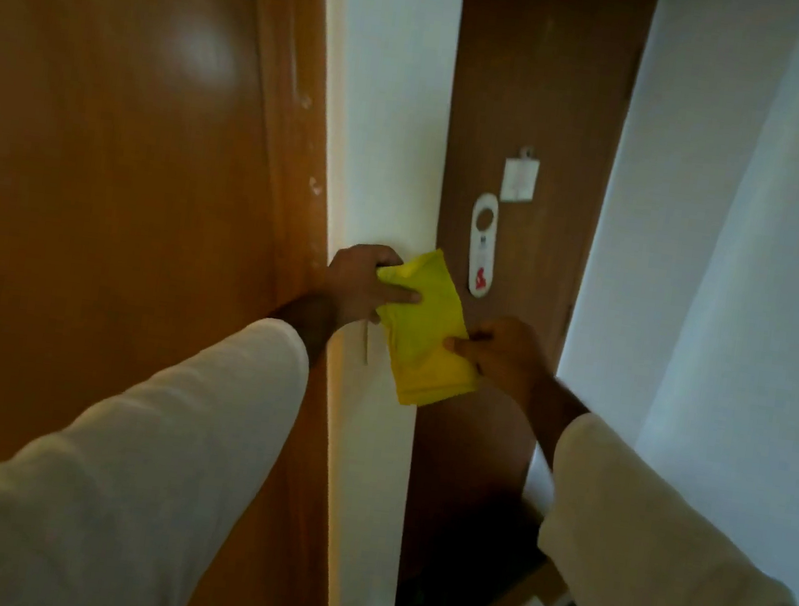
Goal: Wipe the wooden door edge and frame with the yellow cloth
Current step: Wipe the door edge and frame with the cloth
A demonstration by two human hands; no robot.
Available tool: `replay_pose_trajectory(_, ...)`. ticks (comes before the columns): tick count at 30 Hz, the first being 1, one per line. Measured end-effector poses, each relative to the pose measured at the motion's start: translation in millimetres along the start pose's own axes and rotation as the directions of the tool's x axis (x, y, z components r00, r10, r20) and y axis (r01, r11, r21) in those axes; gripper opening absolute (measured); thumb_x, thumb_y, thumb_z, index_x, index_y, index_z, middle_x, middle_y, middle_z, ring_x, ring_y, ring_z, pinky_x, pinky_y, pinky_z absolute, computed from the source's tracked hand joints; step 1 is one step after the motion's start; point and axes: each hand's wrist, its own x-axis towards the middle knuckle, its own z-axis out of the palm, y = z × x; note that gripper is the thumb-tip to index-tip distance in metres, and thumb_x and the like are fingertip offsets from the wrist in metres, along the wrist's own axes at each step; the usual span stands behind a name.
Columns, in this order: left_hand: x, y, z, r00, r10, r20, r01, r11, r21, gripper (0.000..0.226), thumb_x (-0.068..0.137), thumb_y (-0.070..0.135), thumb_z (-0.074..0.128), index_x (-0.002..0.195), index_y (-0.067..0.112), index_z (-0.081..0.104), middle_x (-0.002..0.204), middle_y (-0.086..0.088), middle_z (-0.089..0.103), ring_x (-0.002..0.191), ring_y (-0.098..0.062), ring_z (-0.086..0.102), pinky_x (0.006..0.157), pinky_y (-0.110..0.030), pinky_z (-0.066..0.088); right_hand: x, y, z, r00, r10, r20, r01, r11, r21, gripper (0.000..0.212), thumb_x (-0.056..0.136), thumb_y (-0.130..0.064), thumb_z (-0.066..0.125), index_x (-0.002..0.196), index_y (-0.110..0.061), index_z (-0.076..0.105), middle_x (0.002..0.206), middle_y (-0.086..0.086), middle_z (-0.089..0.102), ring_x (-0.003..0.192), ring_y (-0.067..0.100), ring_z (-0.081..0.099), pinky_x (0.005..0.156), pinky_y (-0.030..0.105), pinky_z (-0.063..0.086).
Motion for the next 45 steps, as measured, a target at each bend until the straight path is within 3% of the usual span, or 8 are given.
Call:
replay_pose_trajectory(7,7.1,44.2,-120.6,0.986,0.061,-0.157,-0.057,0.998,0.031,0.048,0.087,0.024,0.082,0.127,0.002,0.068,0.117,-0.021,0.074,0.092,-0.035,0.075,0.046,-0.025,0.059,29.2,-107.4,19.3,0.962,-0.235,-0.139,0.245,0.968,0.06,0.039,0.082,-0.003,0.077,0.115,0.004,0.057,0.093,0.018,0.065,0.077,0.022,0.061,0.052,0.007,0.045)
replay_pose_trajectory(10,17.5,57.6,-163.6,0.968,0.085,-0.235,-0.062,0.993,0.104,0.045,0.092,0.022,0.077,0.129,-0.001,0.064,0.109,-0.017,0.071,0.08,-0.03,0.073,0.045,-0.022,0.058,50.6,-144.3,30.9,0.895,-0.362,-0.259,0.372,0.928,-0.01,0.041,0.075,-0.012,0.079,0.103,-0.012,0.049,0.089,0.007,0.065,0.081,0.031,0.066,0.069,0.036,0.056)
replay_pose_trajectory(13,30.9,71.9,-192.8,0.936,0.122,-0.329,-0.049,0.974,0.222,0.044,0.089,0.02,0.081,0.125,0.001,0.066,0.103,-0.014,0.067,0.063,-0.016,0.064,0.041,-0.02,0.056,70.5,-171.9,39.0,0.814,-0.494,-0.307,0.47,0.869,-0.152,0.032,0.076,-0.01,0.079,0.096,-0.013,0.054,0.087,0.003,0.06,0.079,0.026,0.063,0.066,0.032,0.049)
replay_pose_trajectory(16,50.6,82.3,-216.4,0.897,0.195,-0.398,-0.023,0.917,0.397,0.045,0.084,0.03,0.084,0.121,0.008,0.071,0.113,-0.014,0.073,0.083,-0.025,0.07,0.071,-0.036,0.064,90.7,-196.0,46.8,0.745,-0.581,-0.328,0.535,0.814,-0.227,0.026,0.078,-0.009,0.077,0.102,-0.016,0.067,0.093,0.007,0.06,0.081,0.025,0.062,0.074,0.033,0.054)
replay_pose_trajectory(30,112.6,76.4,-220.5,0.868,0.286,-0.405,0.029,0.785,0.618,0.033,0.081,0.032,0.08,0.111,0.019,0.074,0.112,-0.012,0.074,0.101,-0.034,0.071,0.088,-0.045,0.061,155.5,-213.6,76.7,0.768,-0.619,-0.167,0.417,0.679,-0.604,0.036,0.092,-0.01,0.057,0.127,-0.011,0.06,0.121,0.011,0.058,0.106,0.03,0.062,0.087,0.039,0.055)
replay_pose_trajectory(36,112.0,70.3,-225.5,0.854,0.317,-0.413,0.018,0.774,0.632,0.038,0.078,0.039,0.079,0.109,0.022,0.065,0.109,-0.008,0.071,0.098,-0.032,0.068,0.085,-0.043,0.059,172.0,-244.6,98.8,0.462,-0.813,-0.355,0.412,0.551,-0.726,0.052,0.08,-0.015,0.058,0.128,0.003,0.059,0.132,0.024,0.059,0.124,0.041,0.056,0.101,0.048,0.051)
replay_pose_trajectory(39,107.9,56.5,-248.7,0.828,0.358,-0.431,-0.029,0.796,0.605,0.046,0.079,0.046,0.081,0.112,0.02,0.062,0.109,-0.003,0.063,0.102,-0.027,0.063,0.088,-0.041,0.055,189.9,-252.1,115.7,0.474,-0.8,-0.369,0.47,0.584,-0.662,0.057,0.089,-0.009,0.046,0.144,0.004,0.043,0.154,0.027,0.037,0.146,0.04,0.033,0.115,0.05,0.039)
replay_pose_trajectory(45,76.0,-25.6,-279.8,0.779,0.525,-0.343,0.122,0.409,0.904,0.074,0.104,0.054,0.038,0.159,0.005,0.031,0.168,-0.018,0.029,0.158,-0.037,0.026,0.13,-0.052,0.022,203.9,-246.5,137.2,0.522,-0.723,-0.453,0.461,0.685,-0.564,0.068,0.102,-0.038,0.041,0.158,-0.009,0.015,0.166,0.015,0.014,0.154,0.03,0.014,0.124,0.044,0.023)
